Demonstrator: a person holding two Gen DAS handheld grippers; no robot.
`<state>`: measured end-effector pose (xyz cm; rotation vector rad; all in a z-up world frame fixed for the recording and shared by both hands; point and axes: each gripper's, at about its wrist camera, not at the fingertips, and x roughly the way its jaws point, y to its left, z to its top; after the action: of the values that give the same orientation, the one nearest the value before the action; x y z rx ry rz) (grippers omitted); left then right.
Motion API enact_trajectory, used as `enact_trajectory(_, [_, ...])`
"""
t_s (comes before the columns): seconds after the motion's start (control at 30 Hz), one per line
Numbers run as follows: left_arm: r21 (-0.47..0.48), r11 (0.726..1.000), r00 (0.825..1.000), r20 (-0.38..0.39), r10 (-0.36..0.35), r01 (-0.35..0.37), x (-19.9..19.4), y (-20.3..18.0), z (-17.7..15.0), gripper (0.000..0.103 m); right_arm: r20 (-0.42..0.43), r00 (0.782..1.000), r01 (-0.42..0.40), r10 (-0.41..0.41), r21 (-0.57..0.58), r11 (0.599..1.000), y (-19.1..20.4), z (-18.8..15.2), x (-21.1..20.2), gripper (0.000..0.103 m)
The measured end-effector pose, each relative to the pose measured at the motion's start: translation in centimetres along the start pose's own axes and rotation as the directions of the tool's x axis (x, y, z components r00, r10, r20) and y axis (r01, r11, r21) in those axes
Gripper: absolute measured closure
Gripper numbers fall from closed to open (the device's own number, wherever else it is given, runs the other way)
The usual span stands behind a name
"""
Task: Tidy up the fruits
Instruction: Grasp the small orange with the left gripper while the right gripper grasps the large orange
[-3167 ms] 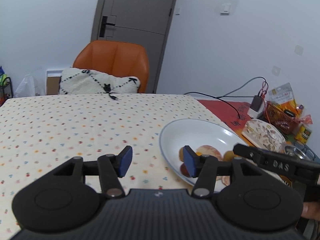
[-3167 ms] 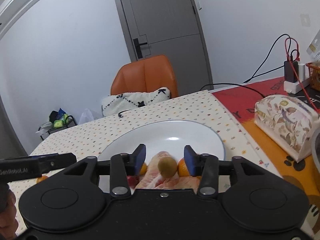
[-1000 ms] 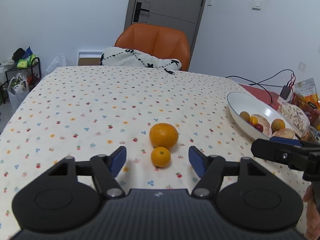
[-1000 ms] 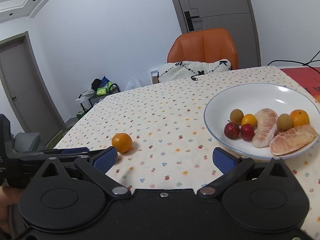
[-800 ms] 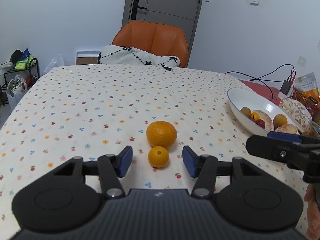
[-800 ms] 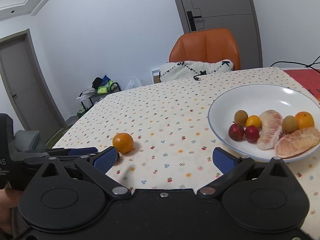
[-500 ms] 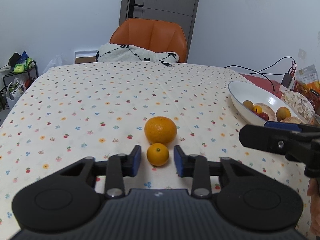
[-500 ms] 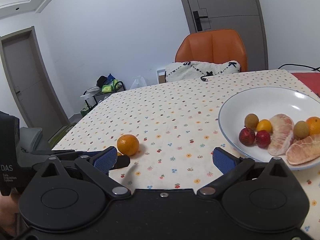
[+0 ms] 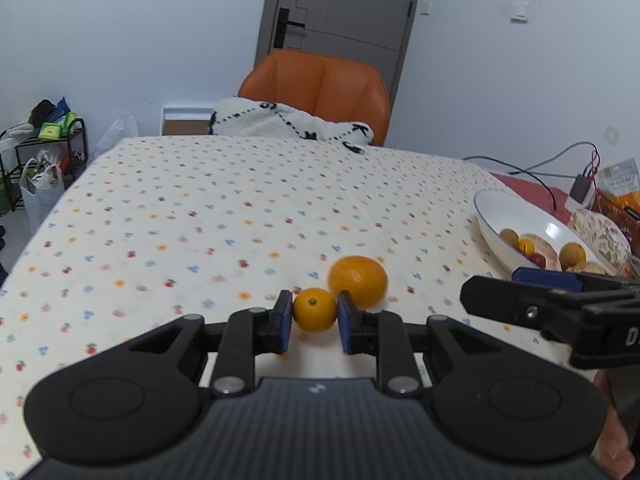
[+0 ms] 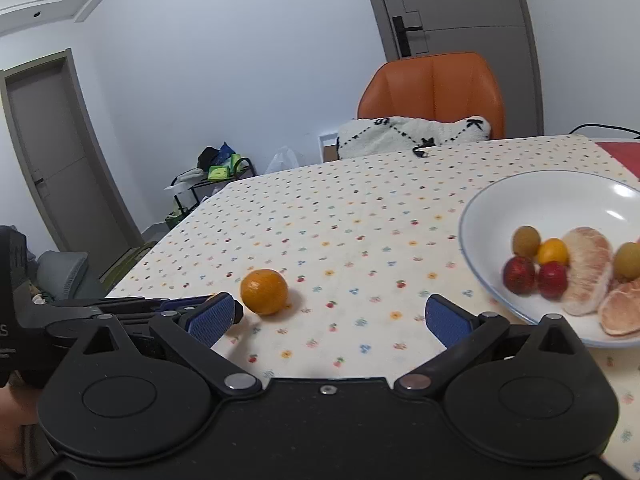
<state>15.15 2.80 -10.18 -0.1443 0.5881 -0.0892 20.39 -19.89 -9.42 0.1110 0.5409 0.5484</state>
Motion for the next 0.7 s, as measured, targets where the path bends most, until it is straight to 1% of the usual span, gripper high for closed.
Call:
enact_trajectory(0.13, [-0.023,1.000,1.000,0.013,0.014,-0.013,-0.4,1.1,0.2,0.081,-0.007,1.000,-0.021,0.021,-0.009,1.000,0.6,0.3,1.0,0.002])
enact_trajectory(0.4, [-0.071,0.997,0.998,0.035,0.044,-0.041,-1.1,3.1,0.4,0.081,-0.028,0.999,-0.041,0.040,-0.027,0.999,2.1,0.9,3.0,0.015])
enact_trajectory(0.7, [-0.104,0.993,0.997,0.038,0.060,-0.055,-1.2,4.7,0.3,0.081,-0.056,0.997,-0.048,0.045,-0.053,0.997,3.4,1.1,5.0,0.023])
